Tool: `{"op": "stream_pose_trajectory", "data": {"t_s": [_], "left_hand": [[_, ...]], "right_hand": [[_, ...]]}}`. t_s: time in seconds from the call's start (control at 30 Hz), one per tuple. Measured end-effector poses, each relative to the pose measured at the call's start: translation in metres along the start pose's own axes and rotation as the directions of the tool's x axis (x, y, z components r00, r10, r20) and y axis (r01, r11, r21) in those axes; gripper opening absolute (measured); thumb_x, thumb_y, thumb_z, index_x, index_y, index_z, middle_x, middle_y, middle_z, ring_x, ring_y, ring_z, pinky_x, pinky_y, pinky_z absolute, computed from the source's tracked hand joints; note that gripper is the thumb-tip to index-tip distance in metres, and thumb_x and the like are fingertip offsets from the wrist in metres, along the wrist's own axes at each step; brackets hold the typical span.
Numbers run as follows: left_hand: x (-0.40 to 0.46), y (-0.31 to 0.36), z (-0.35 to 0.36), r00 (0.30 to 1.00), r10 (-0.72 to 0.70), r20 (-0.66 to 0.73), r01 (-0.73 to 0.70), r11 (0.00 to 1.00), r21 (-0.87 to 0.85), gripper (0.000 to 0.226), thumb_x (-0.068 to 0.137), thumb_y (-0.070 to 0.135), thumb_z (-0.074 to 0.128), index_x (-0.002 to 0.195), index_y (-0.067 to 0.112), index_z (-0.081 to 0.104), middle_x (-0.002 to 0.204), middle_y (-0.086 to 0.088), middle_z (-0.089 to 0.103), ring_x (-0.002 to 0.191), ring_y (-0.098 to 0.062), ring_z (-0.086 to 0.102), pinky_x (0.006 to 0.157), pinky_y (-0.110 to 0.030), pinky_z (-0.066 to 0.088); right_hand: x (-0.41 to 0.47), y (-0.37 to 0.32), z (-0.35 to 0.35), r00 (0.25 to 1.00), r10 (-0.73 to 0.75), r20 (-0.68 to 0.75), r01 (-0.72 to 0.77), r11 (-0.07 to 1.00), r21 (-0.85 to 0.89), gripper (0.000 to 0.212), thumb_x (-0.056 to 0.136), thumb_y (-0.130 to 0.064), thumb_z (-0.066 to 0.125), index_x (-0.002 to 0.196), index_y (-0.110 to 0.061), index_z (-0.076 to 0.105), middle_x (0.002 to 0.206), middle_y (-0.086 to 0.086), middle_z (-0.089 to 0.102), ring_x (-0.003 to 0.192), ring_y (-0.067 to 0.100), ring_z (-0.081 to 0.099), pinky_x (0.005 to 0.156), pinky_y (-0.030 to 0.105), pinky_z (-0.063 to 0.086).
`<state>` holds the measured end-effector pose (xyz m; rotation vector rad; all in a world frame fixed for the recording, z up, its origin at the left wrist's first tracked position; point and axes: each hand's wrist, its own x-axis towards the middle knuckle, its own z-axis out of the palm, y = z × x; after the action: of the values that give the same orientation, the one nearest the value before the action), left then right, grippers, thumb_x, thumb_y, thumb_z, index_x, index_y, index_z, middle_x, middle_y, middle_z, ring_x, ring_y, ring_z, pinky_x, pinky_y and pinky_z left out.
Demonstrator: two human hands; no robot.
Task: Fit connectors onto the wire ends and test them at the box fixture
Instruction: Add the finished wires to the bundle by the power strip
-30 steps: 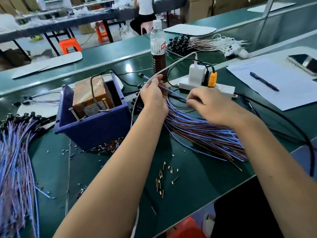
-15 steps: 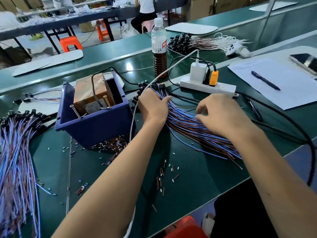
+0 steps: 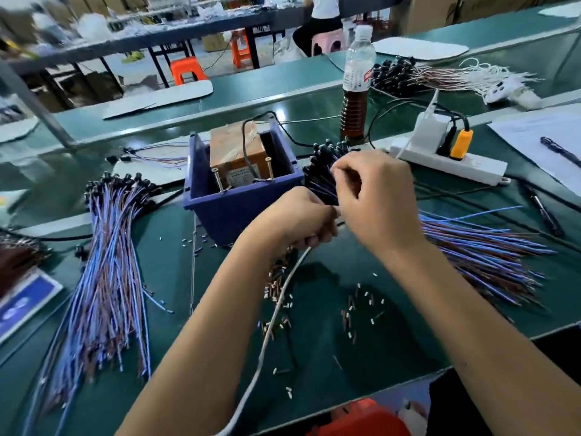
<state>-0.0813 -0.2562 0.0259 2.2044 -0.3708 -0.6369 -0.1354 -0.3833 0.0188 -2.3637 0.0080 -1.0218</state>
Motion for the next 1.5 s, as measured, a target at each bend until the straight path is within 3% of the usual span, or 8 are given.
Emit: {"op": "stream_pose_trajectory", "data": {"t_s": [0.17, 0.47, 0.57, 0.8, 1.17, 1.3, 1.37, 1.5], "left_hand": [[-0.051, -0.064, -0.054, 0.964, -0.089, -0.251, 0.129, 0.981, 0.145, 0.037, 0.089, 0.011, 0.056, 0.053, 0.010, 0.066, 0.046, -0.003, 0.060, 0.038, -0.017, 0.051, 0.044, -0.021, 0.039], [-0.080, -0.173, -0.125, 0.433, 0.033, -0.901, 0.569, 0.765, 0.301, 0.028, 0.096, 0.031, 0.057, 0.103, 0.008, 0.070, 0.103, -0.022, 0.069, 0.101, -0.044, 0.065, 0.083, -0.046, 0.052], [-0.063, -0.184, -0.151, 0.406, 0.046, -0.912, 0.584, 0.755, 0.299, 0.027, 0.096, 0.027, 0.061, 0.112, 0.007, 0.066, 0.115, -0.022, 0.062, 0.112, -0.043, 0.058, 0.089, -0.047, 0.049], [-0.023, -0.197, -0.188, 0.515, -0.034, -0.856, 0.654, 0.662, 0.367, 0.030, 0.096, 0.019, 0.061, 0.122, 0.004, 0.063, 0.125, -0.022, 0.060, 0.122, -0.040, 0.055, 0.101, -0.043, 0.045], [-0.037, -0.177, -0.182, 0.328, -0.022, -0.944, 0.478, 0.866, 0.146, 0.021, 0.092, 0.023, 0.064, 0.098, 0.006, 0.074, 0.101, -0.020, 0.073, 0.102, -0.042, 0.068, 0.089, -0.043, 0.055], [-0.037, -0.154, -0.177, 0.349, -0.275, -0.896, 0.022, 0.958, -0.286, 0.017, 0.100, 0.016, 0.046, 0.099, 0.005, 0.059, 0.093, -0.014, 0.075, 0.073, -0.029, 0.069, 0.068, -0.034, 0.056], [-0.040, -0.133, -0.167, 0.465, -0.385, -0.798, -0.317, 0.769, -0.556, 0.014, 0.101, 0.008, 0.041, 0.089, 0.011, 0.048, 0.076, -0.007, 0.070, 0.043, -0.014, 0.044, 0.042, -0.020, 0.033], [-0.056, -0.090, -0.160, 0.645, -0.320, -0.694, -0.630, 0.291, -0.720, 0.033, 0.103, 0.010, 0.038, 0.071, 0.020, 0.037, 0.056, 0.004, 0.042, 0.038, -0.007, 0.021, 0.034, -0.019, 0.016]], "right_hand": [[-0.011, -0.066, 0.044, 0.964, -0.179, 0.197, 0.141, 0.971, 0.192, 0.016, 0.096, -0.007, 0.061, 0.092, -0.005, 0.076, 0.089, 0.011, 0.075, 0.085, 0.030, 0.068, 0.079, 0.045, 0.053], [-0.033, -0.171, 0.147, 0.540, -0.168, 0.825, 0.118, 0.985, 0.123, 0.020, 0.099, -0.011, 0.053, 0.119, -0.007, 0.051, 0.115, 0.023, 0.063, 0.091, 0.040, 0.058, 0.072, 0.034, 0.038], [-0.028, -0.179, 0.166, 0.423, -0.125, 0.898, 0.182, 0.982, 0.051, 0.029, 0.101, -0.010, 0.052, 0.128, -0.004, 0.045, 0.126, 0.024, 0.059, 0.108, 0.041, 0.059, 0.074, 0.036, 0.038], [-0.027, -0.186, 0.176, 0.404, -0.059, 0.913, 0.244, 0.969, -0.046, 0.042, 0.099, -0.006, 0.052, 0.138, -0.004, 0.037, 0.126, 0.023, 0.058, 0.118, 0.045, 0.057, 0.078, 0.041, 0.043], [-0.024, -0.177, 0.171, 0.402, -0.055, 0.914, 0.114, 0.993, 0.010, 0.043, 0.101, -0.011, 0.050, 0.143, -0.013, 0.043, 0.121, 0.020, 0.060, 0.104, 0.039, 0.057, 0.076, 0.036, 0.045], [-0.027, -0.169, 0.165, 0.482, -0.084, 0.872, -0.057, 0.990, 0.127, 0.019, 0.103, -0.016, 0.052, 0.121, -0.010, 0.054, 0.116, 0.019, 0.062, 0.100, 0.039, 0.061, 0.085, 0.039, 0.055], [-0.034, -0.169, 0.160, 0.593, -0.125, 0.795, -0.134, 0.959, 0.251, 0.015, 0.106, -0.019, 0.050, 0.118, -0.010, 0.052, 0.110, 0.018, 0.063, 0.098, 0.040, 0.060, 0.085, 0.045, 0.052], [-0.046, -0.173, 0.148, 0.798, -0.169, 0.579, -0.245, 0.787, 0.567, 0.026, 0.109, -0.016, 0.042, 0.133, -0.012, 0.050, 0.118, 0.014, 0.067, 0.106, 0.035, 0.060, 0.086, 0.046, 0.048]]}}
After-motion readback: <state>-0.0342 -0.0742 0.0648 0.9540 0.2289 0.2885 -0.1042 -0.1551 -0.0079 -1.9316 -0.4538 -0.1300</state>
